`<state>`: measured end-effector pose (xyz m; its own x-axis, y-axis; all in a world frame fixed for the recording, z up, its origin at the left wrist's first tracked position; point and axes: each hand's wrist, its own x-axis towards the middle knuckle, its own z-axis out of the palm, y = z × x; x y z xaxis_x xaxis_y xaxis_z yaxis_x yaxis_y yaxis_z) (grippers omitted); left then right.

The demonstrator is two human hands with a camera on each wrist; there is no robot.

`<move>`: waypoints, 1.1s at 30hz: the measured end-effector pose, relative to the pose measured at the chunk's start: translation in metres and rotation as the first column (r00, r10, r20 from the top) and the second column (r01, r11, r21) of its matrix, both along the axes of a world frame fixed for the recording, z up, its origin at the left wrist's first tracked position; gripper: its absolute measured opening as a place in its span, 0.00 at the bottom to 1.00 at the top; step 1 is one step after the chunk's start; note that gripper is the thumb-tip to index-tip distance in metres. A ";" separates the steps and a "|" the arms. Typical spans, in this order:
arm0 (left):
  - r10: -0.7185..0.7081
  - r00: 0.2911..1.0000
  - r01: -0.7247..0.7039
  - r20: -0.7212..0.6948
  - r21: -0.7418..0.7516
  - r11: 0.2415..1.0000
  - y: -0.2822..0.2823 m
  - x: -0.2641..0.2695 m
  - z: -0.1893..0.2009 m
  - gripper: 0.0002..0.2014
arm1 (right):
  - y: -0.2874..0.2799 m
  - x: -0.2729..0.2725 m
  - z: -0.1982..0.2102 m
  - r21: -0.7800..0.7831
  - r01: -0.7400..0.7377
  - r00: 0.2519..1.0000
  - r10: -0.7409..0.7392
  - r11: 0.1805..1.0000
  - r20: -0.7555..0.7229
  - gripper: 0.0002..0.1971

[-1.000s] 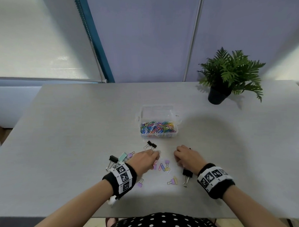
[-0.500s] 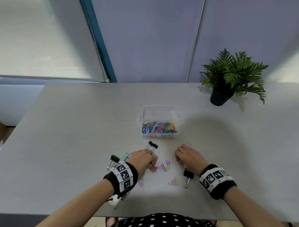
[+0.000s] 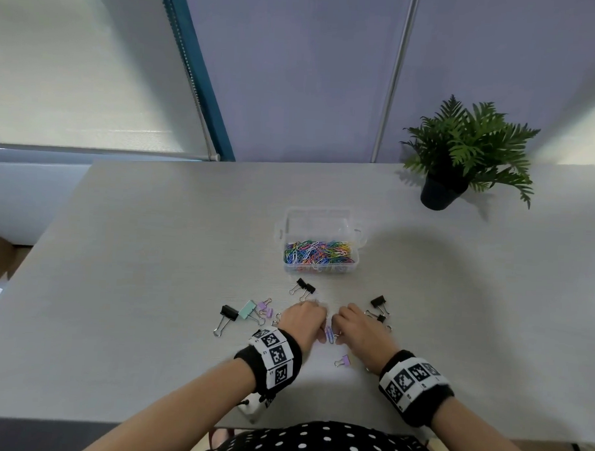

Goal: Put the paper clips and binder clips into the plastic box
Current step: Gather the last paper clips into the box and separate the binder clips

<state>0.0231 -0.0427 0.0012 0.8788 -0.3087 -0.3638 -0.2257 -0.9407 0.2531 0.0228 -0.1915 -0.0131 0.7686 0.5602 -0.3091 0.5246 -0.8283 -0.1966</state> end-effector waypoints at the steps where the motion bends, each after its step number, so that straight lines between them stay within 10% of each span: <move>1: 0.011 1.000 -0.011 -0.007 -0.015 1.000 0.000 -0.001 0.000 0.05 | -0.001 0.000 -0.002 -0.016 -0.015 1.000 0.015 1.000 0.017 0.23; 10: -0.061 0.997 0.064 0.039 -0.088 0.994 0.005 -0.001 -0.003 0.06 | -0.018 -0.009 0.002 0.015 -0.156 0.984 0.154 0.988 0.094 0.29; 22: -0.097 0.995 0.097 0.001 -0.126 0.987 0.012 0.028 -0.002 0.12 | 0.002 -0.007 0.016 0.192 0.224 0.960 -0.182 0.955 -0.213 0.06; 33: -0.207 0.978 0.207 -0.010 0.072 0.976 0.001 0.026 -0.003 0.11 | 0.024 -0.019 0.011 -0.013 -0.008 1.000 0.008 1.000 0.024 0.17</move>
